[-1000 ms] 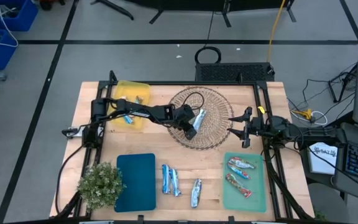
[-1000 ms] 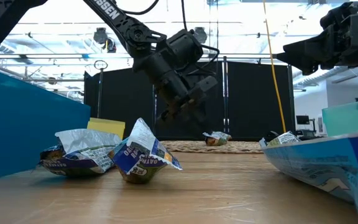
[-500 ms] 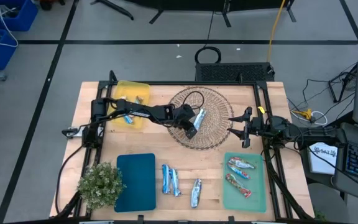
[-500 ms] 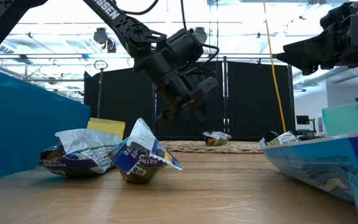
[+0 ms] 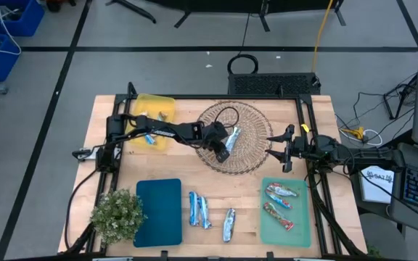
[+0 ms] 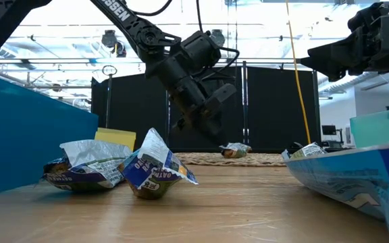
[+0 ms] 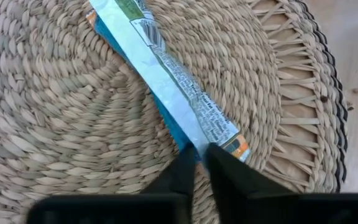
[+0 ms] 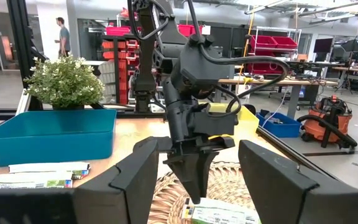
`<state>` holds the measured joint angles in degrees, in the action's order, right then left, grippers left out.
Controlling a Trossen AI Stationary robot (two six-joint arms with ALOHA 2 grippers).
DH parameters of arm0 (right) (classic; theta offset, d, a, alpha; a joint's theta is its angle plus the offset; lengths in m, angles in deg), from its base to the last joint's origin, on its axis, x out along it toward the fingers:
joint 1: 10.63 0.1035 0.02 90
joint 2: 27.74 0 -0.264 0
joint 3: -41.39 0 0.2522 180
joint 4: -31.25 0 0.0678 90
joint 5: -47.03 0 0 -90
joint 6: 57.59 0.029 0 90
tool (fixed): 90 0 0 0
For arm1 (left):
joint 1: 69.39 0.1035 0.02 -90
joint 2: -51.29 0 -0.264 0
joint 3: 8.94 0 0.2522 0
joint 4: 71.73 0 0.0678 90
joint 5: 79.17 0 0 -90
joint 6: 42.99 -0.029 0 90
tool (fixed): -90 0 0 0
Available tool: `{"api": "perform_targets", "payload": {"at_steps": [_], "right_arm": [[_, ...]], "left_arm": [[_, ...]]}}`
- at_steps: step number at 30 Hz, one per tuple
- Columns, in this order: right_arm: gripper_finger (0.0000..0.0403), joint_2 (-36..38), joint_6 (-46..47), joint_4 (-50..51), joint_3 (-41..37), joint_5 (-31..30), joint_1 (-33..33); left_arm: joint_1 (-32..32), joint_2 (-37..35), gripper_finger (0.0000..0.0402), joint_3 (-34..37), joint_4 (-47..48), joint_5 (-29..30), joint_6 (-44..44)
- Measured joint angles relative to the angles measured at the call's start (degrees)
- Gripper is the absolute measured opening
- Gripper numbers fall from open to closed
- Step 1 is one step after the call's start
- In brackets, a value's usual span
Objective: Pick and place Granola Bars by type
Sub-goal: Put the yellow granola bar into the yellow bin
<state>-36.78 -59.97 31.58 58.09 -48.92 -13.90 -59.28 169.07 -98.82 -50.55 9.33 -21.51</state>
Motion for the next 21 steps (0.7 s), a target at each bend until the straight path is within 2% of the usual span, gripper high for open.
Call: {"api": "perform_targets", "payload": {"at_steps": [3,13,21], "right_arm": [[0.0212,0.0,0.0,0.0,0.0,0.0,0.0],[0.0212,0.0,0.0,0.0,0.0,0.0,0.0],[0.0212,0.0,0.0,0.0,0.0,0.0,0.0]], "left_arm": [[0.0,0.0,0.0009,0.0,0.0,0.0,-1.6],[-0.3,-1.2,0.0003,0.0,0.2,0.0,-5.9],[-3.3,-8.0,0.0001,0.0,1.0,5.2,-12.3]]}}
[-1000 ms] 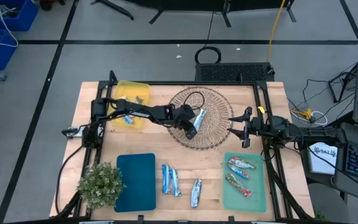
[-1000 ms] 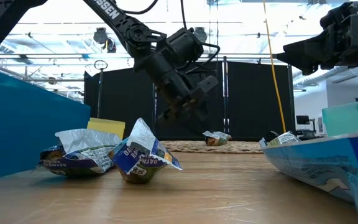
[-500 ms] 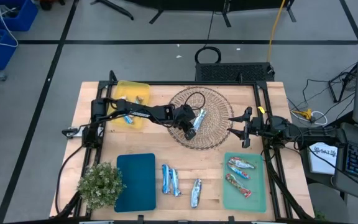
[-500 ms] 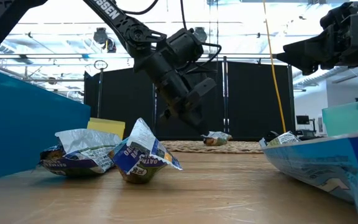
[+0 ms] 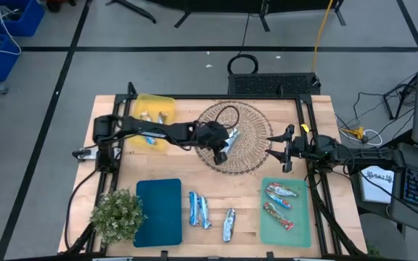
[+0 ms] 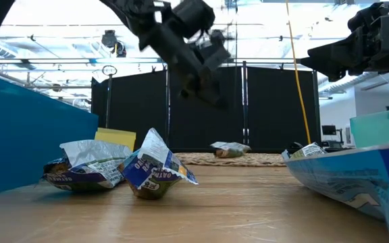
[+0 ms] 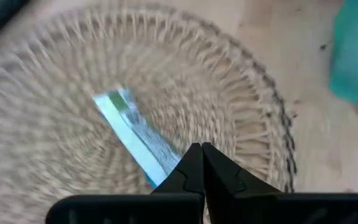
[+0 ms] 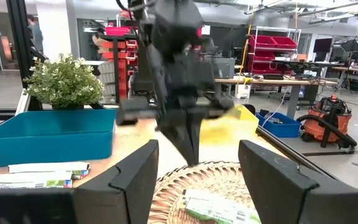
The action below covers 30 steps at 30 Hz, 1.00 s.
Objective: Pick and place Granola Bars by type
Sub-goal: Put the yellow granola bar into the yellow bin
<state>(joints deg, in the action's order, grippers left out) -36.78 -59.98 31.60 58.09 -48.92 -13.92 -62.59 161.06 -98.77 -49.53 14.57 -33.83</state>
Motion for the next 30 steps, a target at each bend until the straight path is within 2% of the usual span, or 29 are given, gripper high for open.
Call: {"api": "perform_targets", "payload": {"at_steps": [4,8,10,13,17,23,26,30], "right_arm": [[0.0212,0.0,0.0,0.0,0.0,0.0,0.0],[0.0212,0.0,0.0,0.0,0.0,0.0,0.0],[0.0212,0.0,0.0,0.0,0.0,0.0,0.0],[0.0212,0.0,0.0,0.0,0.0,0.0,0.0],[0.0212,0.0,0.0,0.0,0.0,0.0,0.0],[0.0212,0.0,0.0,0.0,0.0,0.0,0.0],[0.0212,0.0,0.0,0.0,0.0,0.0,0.0],[0.0212,0.0,0.0,0.0,0.0,0.0,0.0]], "left_arm": [[-1.4,-3.6,0.0001,0.0,2.2,3.1,-2.0],[-1.2,-4.4,0.001,-0.1,3.4,1.5,1.5],[-0.7,-2.6,0.0024,0.0,2.8,1.4,3.8],[-0.3,2.0,0.0058,0.3,3.1,-0.4,7.6],[0.1,5.8,0.0126,0.3,0.7,-4.5,10.4],[2.1,7.3,0.0225,0.2,0.9,-3.4,13.9],[2.2,7.1,0.0256,0.2,0.6,-2.0,14.0],[2.2,6.9,0.0273,0.2,0.8,-0.3,13.8]]}}
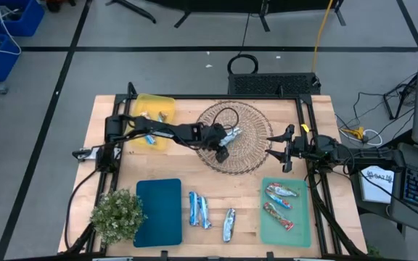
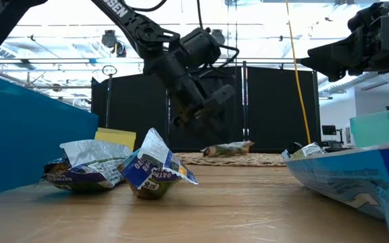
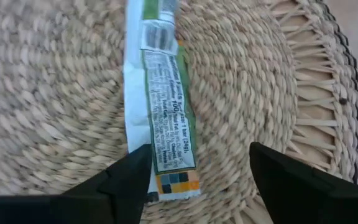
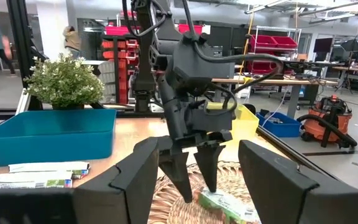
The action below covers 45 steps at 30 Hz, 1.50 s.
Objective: Pick and place Granola Bars by type
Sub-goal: Put the yellow granola bar into the yellow bin
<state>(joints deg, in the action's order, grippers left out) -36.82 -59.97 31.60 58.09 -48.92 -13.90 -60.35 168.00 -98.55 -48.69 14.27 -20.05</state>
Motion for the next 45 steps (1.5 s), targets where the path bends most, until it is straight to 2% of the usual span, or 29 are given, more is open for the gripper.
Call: {"api": "perform_targets", "payload": {"at_steps": [5,16,22,27,30,38,41,45], "right_arm": [[0.0212,0.0,0.0,0.0,0.0,0.0,0.0],[0.0212,0.0,0.0,0.0,0.0,0.0,0.0],[0.0212,0.0,0.0,0.0,0.0,0.0,0.0],[0.0212,0.0,0.0,0.0,0.0,0.0,0.0],[0.0212,0.0,0.0,0.0,0.0,0.0,0.0],[0.0212,0.0,0.0,0.0,0.0,0.0,0.0],[0.0212,0.0,0.0,0.0,0.0,0.0,0.0],[0.0212,0.0,0.0,0.0,0.0,0.0,0.0]], "left_arm": [[0.0,-0.4,0.0274,0.0,0.1,0.8,-1.9],[0.0,-0.4,0.0243,0.0,4.5,10.0,-4.9],[0.0,-0.4,0.0237,0.0,4.4,11.0,-7.3],[0.2,-0.4,0.0237,0.0,4.3,14.6,-10.6],[1.0,0.3,0.0237,-0.1,3.9,14.3,-10.8],[2.6,2.9,0.0234,-0.1,3.1,6.7,-10.5],[2.4,2.9,0.0211,-0.1,3.8,6.0,-10.9],[1.8,2.2,0.0132,-0.1,4.3,5.6,-12.8]]}}
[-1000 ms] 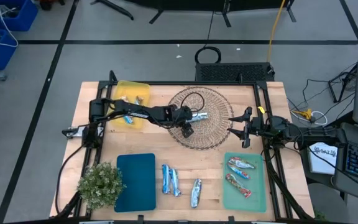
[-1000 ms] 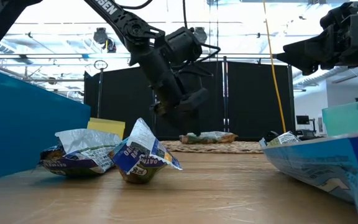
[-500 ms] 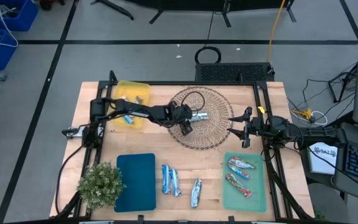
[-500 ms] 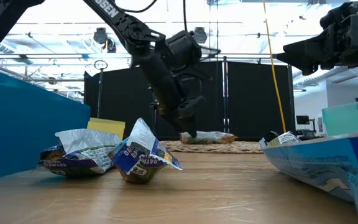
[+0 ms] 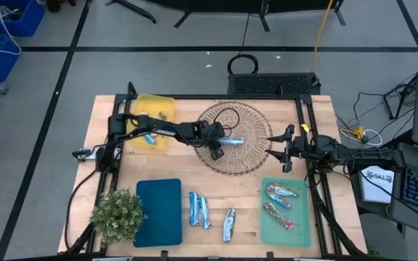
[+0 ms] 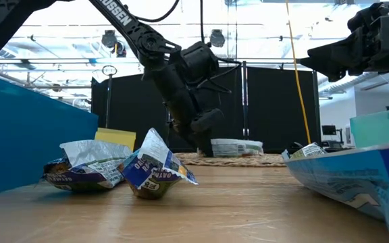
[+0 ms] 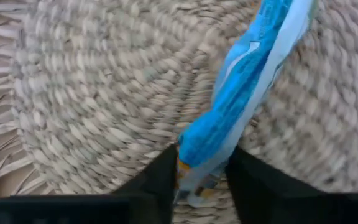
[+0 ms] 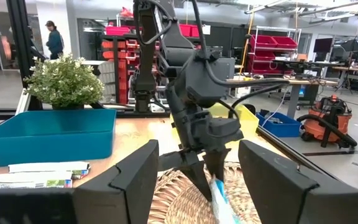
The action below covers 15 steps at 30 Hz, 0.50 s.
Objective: Pick and place Granola Bars by type
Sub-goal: Put the yellow granola bar into the yellow bin
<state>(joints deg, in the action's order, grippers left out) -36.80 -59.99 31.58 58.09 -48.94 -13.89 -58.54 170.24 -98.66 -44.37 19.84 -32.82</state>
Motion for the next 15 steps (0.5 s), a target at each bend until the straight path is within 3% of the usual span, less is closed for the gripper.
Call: {"api": "perform_targets", "payload": {"at_steps": [4,10,15], "right_arm": [[0.0212,0.0,0.0,0.0,0.0,0.0,0.0],[0.0212,0.0,0.0,0.0,0.0,0.0,0.0],[0.0212,0.0,0.0,0.0,0.0,0.0,0.0]], "left_arm": [[-0.5,-1.0,0.0035,0.1,-0.2,-0.4,-1.4],[-1.2,-4.2,0.0025,-0.3,0.2,0.6,-2.0],[-3.3,-11.6,0.0022,-0.3,3.7,5.7,-3.7]]}}
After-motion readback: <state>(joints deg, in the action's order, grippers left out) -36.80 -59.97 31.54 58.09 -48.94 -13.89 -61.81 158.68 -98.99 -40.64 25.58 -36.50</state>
